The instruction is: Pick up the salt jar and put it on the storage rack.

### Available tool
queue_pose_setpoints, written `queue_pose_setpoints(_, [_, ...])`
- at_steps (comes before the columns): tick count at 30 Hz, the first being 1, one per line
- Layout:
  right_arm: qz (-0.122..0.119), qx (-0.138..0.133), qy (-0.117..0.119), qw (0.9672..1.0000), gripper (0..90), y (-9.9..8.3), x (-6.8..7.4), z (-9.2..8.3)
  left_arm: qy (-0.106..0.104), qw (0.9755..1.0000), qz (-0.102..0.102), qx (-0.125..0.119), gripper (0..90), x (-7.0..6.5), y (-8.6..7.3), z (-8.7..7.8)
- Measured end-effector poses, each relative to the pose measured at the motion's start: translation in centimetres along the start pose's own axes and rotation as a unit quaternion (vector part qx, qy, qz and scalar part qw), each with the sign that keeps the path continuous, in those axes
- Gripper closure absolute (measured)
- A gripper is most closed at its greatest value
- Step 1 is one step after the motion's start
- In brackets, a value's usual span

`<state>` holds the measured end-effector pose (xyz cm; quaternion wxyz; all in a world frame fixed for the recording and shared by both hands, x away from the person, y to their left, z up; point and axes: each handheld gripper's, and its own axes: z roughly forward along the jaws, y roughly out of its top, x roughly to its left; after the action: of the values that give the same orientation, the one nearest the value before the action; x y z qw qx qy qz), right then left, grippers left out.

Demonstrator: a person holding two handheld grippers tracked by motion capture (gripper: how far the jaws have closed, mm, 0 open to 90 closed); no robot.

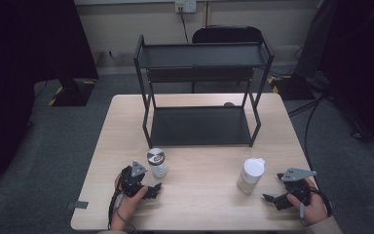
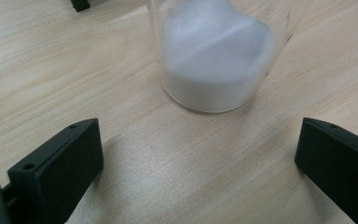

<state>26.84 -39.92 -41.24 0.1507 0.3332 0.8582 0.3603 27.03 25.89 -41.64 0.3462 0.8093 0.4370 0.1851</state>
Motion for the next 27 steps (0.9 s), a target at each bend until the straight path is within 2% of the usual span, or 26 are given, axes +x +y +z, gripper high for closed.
queue_pose_setpoints(6, [0.0,0.0,0.0,1.0,0.0,0.0,0.01,0.0,-0.002,1.0,0.005,0.0,2.3,-0.05,0.29,-0.09])
queue_pose_setpoints(14, [0.0,0.0,0.0,1.0,0.0,0.0,0.0,0.0,-0.015,0.9997,-0.008,-0.018,2.1,0.35,0.47,-0.04])
queue_pose_setpoints(20, [0.0,0.0,0.0,1.0,0.0,-0.01,0.01,0.0,-0.016,0.9995,-0.01,-0.025,2.0,0.24,0.94,0.26])
queue_pose_setpoints(27, [0.0,0.0,0.0,1.0,0.0,-0.01,0.01,0.0,-0.019,0.9988,-0.022,-0.04,2.0,0.22,1.06,0.55])
